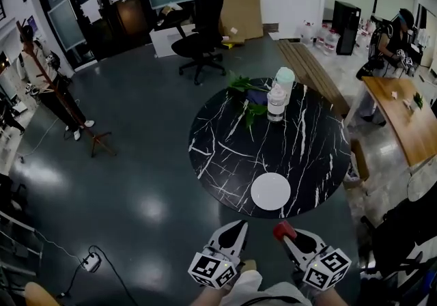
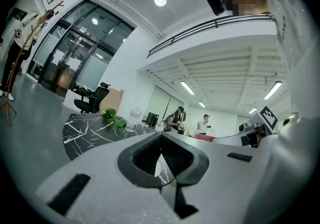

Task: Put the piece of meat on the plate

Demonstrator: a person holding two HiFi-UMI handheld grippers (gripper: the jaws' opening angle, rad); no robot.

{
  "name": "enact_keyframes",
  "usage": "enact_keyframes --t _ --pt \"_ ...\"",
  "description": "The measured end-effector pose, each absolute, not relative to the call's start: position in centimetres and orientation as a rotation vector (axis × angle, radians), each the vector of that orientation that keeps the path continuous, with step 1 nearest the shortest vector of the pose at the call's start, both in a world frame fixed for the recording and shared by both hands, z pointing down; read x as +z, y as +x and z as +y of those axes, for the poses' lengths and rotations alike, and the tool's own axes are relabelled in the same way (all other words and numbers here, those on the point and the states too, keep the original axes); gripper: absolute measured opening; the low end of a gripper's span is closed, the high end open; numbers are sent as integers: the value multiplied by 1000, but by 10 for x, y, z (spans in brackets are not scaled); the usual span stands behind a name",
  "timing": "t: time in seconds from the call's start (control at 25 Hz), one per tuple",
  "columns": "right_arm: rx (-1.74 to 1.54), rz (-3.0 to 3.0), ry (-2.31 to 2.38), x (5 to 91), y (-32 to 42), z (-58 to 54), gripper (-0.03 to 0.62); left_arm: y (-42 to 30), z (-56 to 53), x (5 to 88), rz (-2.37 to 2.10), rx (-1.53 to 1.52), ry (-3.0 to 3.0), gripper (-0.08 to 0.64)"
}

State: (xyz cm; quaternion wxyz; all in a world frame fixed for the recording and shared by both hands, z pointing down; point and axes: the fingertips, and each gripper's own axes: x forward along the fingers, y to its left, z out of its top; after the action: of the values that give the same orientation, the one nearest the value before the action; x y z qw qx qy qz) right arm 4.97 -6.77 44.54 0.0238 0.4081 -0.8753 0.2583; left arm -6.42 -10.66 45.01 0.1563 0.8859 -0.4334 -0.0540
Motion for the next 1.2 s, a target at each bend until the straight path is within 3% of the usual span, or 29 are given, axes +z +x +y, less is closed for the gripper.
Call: enact_keyframes --t 0.72,1.2 --pt "1013 -2524 1175 548 52 -196 91 -42 -199 543 -1320 -118 2435 7" --pt "1164 -2357 979 593 19 -241 91 -48 -227 558 -1399 -123 2384 6"
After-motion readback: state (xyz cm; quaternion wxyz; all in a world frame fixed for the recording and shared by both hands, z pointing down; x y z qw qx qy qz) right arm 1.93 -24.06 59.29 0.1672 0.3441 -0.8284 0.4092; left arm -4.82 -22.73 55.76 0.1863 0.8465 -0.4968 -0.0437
